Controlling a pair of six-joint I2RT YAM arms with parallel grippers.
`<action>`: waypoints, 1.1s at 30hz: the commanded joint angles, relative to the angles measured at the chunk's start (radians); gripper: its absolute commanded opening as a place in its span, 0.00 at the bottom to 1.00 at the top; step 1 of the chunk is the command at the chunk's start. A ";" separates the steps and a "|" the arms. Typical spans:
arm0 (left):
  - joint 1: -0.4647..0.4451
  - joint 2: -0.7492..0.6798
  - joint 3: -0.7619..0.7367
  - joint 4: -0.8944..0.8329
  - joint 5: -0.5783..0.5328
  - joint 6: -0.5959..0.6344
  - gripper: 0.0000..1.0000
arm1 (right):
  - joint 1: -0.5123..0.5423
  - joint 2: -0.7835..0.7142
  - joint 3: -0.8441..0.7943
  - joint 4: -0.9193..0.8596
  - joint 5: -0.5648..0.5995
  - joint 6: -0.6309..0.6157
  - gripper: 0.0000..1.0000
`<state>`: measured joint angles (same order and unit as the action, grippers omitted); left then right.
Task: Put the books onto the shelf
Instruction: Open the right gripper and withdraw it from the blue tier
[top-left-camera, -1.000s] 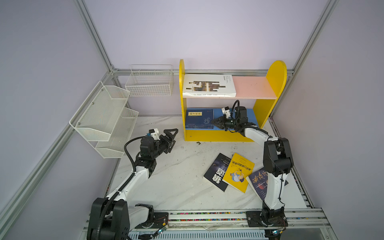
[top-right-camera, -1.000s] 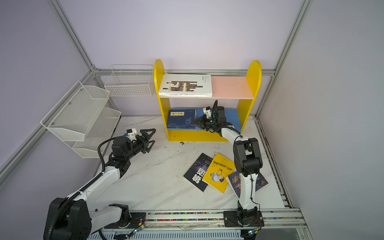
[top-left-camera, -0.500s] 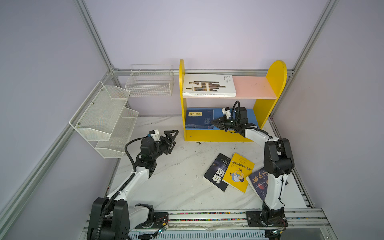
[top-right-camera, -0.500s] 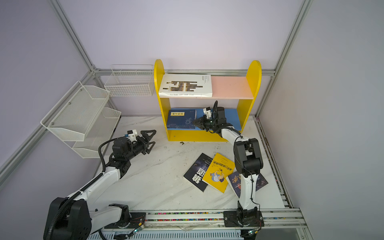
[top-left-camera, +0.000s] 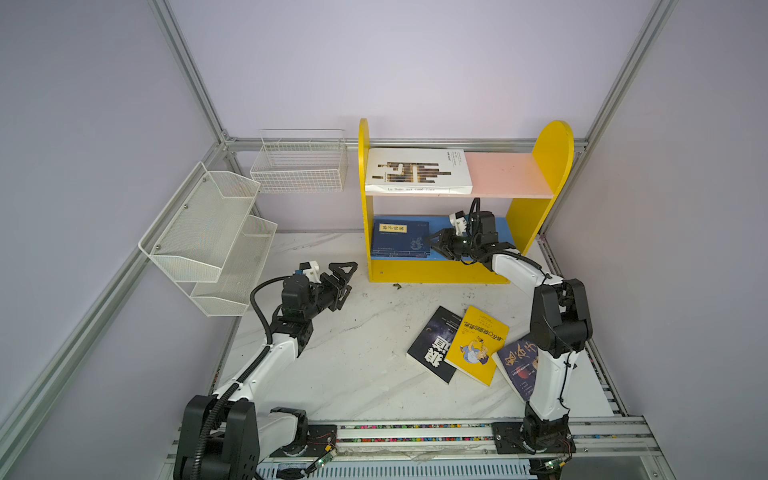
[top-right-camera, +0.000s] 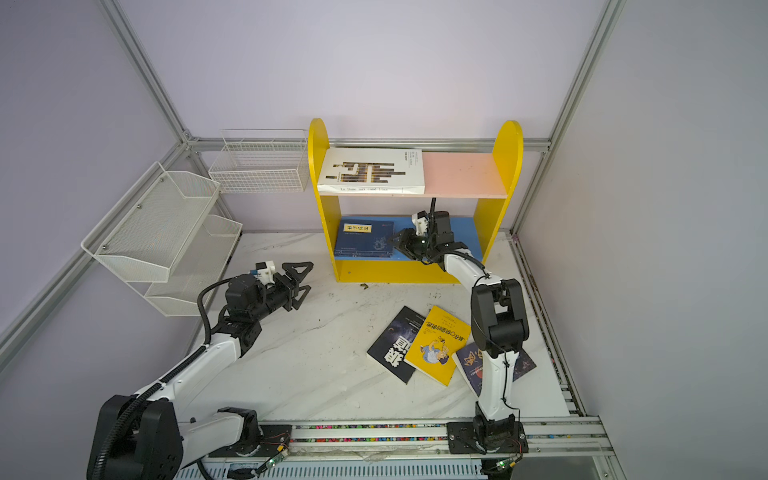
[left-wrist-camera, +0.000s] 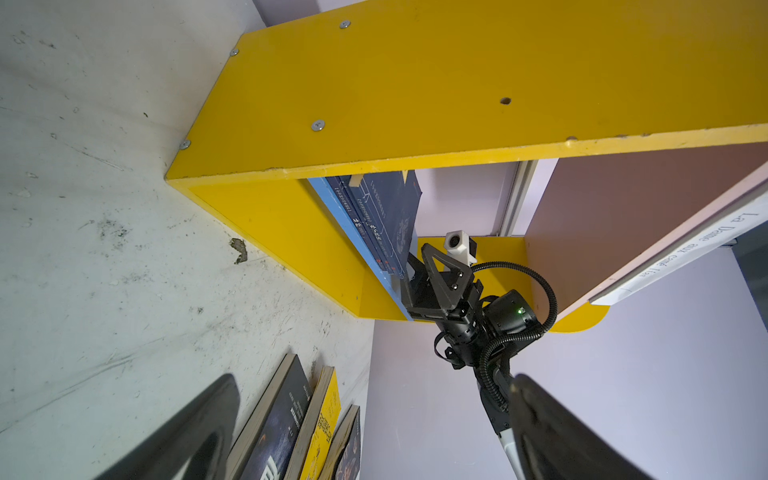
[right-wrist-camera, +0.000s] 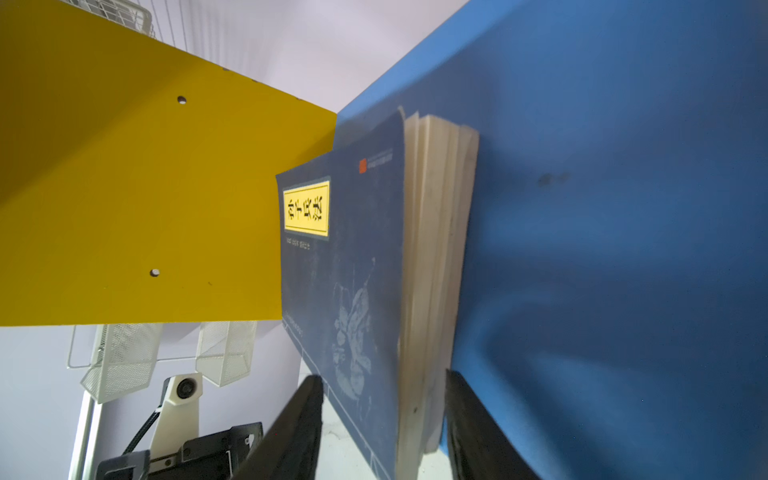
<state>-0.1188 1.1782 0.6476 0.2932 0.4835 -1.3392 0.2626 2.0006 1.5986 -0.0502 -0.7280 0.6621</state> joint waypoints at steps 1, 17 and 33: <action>0.007 -0.011 -0.014 0.041 0.020 0.018 1.00 | 0.020 -0.033 0.059 -0.101 0.073 -0.067 0.54; 0.007 0.007 -0.023 0.053 0.039 0.017 1.00 | 0.089 -0.057 0.105 -0.158 0.234 -0.094 0.37; -0.106 -0.020 0.128 -0.335 0.004 0.387 1.00 | 0.090 -0.521 -0.315 -0.352 0.613 -0.039 0.66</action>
<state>-0.1780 1.1812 0.6544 0.0792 0.4969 -1.1091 0.3489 1.5967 1.3861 -0.3614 -0.2214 0.5800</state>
